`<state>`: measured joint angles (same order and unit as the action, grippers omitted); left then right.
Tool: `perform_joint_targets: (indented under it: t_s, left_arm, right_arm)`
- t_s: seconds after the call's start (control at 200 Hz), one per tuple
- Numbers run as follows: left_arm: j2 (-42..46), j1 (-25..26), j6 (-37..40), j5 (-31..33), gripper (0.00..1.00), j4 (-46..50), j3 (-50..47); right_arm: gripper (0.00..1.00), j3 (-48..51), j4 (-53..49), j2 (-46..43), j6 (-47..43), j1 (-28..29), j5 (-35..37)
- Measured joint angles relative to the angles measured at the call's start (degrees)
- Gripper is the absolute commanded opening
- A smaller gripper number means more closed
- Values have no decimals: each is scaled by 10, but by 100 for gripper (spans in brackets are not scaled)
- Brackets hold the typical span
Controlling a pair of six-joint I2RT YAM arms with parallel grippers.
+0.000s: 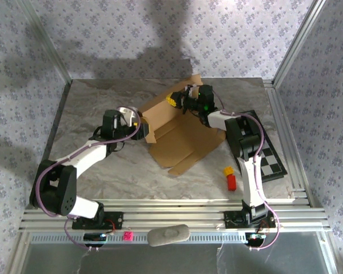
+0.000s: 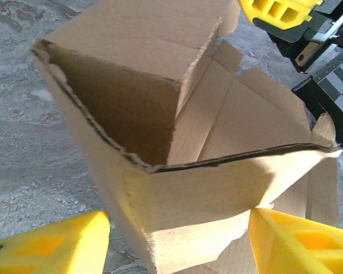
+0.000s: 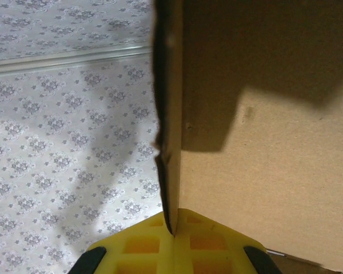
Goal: Fold the paper box
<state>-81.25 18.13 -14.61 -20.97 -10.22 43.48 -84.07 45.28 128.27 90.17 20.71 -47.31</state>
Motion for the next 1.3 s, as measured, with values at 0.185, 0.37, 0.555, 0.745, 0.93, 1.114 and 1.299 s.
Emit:
perform_joint_targets:
  t_s: [0.185, 0.37, 0.555, 0.745, 0.93, 1.114, 1.299]
  left_arm:
    - [-13, 11, 1, 22, 63, -1, 8]
    - [-32, 19, 0, 53, 55, 0, 25]
    - [-49, 39, -9, 104, 55, 11, 49]
    - [-60, 63, -11, 178, 52, 38, 72]
    - [-76, 76, -16, 246, 45, 58, 83]
    - [-94, 91, -27, 305, 31, 73, 106]
    - [-118, 97, -38, 350, 14, 87, 129]
  right_arm:
    - [0, -4, -3, 0, 0, 1, 2]
    - [0, -5, -3, 0, 0, 3, 8]
    - [0, -5, -4, 0, 4, 4, 15]
    - [0, -5, -4, 0, 5, 6, 19]
    - [0, -5, -4, 0, 9, 7, 25]
    - [0, -5, -4, 0, 13, 8, 32]
    - [0, -5, -5, 0, 17, 8, 45]
